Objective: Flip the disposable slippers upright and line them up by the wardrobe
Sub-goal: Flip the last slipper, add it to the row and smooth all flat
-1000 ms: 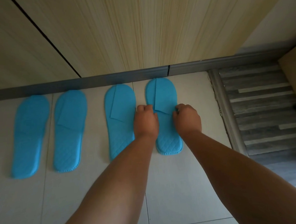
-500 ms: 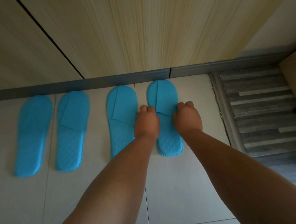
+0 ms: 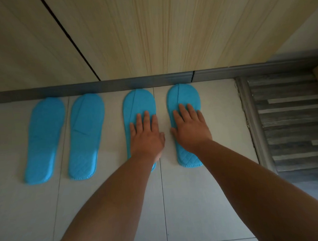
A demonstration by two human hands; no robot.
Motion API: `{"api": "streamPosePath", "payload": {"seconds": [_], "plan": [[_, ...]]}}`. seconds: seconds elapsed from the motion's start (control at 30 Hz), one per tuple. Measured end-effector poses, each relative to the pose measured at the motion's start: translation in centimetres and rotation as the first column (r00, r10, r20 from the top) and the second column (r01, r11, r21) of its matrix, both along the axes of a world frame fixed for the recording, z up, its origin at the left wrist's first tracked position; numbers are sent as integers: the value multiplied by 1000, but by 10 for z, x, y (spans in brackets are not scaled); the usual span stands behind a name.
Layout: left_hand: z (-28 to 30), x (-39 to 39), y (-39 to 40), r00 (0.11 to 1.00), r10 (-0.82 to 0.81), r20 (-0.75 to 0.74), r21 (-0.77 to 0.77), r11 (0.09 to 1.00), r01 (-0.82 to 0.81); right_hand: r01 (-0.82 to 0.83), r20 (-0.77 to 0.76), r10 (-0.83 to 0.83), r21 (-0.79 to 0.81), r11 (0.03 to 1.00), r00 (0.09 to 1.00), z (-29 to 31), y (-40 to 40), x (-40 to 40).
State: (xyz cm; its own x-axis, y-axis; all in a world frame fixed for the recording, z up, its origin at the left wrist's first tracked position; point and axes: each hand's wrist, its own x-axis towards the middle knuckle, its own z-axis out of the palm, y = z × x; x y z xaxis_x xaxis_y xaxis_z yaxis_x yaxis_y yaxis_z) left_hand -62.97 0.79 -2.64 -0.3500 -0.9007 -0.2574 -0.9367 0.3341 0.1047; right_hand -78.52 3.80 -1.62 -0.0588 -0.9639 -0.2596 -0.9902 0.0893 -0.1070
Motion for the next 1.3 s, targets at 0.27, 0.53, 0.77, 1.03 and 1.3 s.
{"api": "streamPosePath", "payload": {"seconds": [0.27,0.53,0.77,1.03,1.3], "plan": [[-8,1,-3,1000,-21,2,-30,999,21,1,-35,0,21,1000,999,-8,2,2],[-7,0,-5,999,-31,21,-24,999,31,20,-28,-20,28,999,999,-5,1,-1],[3,0,-6,999,-35,12,35,999,35,35,-6,-35,43,998,999,0,-2,0],[13,5,-9,999,-49,-9,42,998,50,18,-8,-18,1,1000,1000,10,-7,9],[22,43,-17,1000,2,-22,-1,1000,-2,-7,22,7,-20,1000,1000,19,-13,34]]}}
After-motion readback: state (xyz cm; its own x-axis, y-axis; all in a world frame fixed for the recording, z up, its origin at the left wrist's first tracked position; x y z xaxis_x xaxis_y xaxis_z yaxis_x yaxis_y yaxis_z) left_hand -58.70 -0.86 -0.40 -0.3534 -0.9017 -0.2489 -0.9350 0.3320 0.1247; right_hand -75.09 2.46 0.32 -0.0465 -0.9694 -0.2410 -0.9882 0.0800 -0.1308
